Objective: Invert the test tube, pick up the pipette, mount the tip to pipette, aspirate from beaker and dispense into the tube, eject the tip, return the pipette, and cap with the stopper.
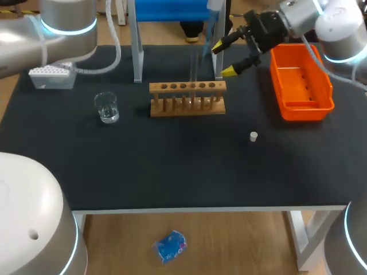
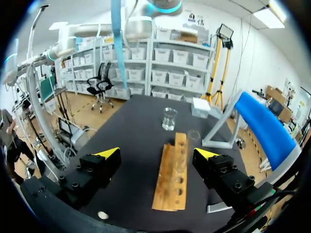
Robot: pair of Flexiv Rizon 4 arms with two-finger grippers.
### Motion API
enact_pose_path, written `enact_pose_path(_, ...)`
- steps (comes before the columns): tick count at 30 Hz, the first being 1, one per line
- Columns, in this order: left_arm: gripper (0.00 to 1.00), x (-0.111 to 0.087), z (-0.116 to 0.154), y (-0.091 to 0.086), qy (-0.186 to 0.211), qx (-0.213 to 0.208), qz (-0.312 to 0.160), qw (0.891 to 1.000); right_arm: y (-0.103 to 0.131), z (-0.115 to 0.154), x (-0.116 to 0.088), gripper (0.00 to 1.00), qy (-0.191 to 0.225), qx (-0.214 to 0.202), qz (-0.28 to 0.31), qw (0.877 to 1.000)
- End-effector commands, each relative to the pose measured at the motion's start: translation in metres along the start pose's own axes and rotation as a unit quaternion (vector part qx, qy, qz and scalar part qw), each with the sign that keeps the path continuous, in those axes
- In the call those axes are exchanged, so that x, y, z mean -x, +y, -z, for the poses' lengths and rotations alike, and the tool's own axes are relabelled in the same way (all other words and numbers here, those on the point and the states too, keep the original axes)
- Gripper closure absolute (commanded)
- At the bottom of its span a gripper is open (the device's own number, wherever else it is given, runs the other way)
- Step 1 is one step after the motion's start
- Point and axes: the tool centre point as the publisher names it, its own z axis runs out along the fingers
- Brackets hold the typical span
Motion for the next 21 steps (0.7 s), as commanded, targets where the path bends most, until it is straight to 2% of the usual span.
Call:
enact_pose_path(1,1.00,-0.027,0.003,0.011,-0.028,-0.004,0.001,1.000,0.009,0.016,-0.057,0.00,-0.051,0.024,0.004,0.998)
enact_pose_path(6,1.00,-0.043,0.005,0.023,-0.045,0.005,-0.013,0.999,0.022,0.022,-0.085,0.00,-0.052,0.079,0.001,0.996)
enact_pose_path(9,1.00,-0.052,0.004,0.029,-0.065,-0.015,-0.024,0.997,0.035,0.023,-0.103,0.00,-0.030,0.087,0.007,0.996)
enact_pose_path(10,1.00,-0.052,0.004,0.029,-0.065,-0.015,-0.024,0.997,0.037,0.024,-0.107,0.00,-0.024,0.076,0.017,0.997)
enact_pose_path(21,1.00,-0.052,0.004,0.029,-0.065,-0.015,-0.024,0.997,0.037,0.024,-0.107,0.00,-0.024,0.076,0.017,0.997)
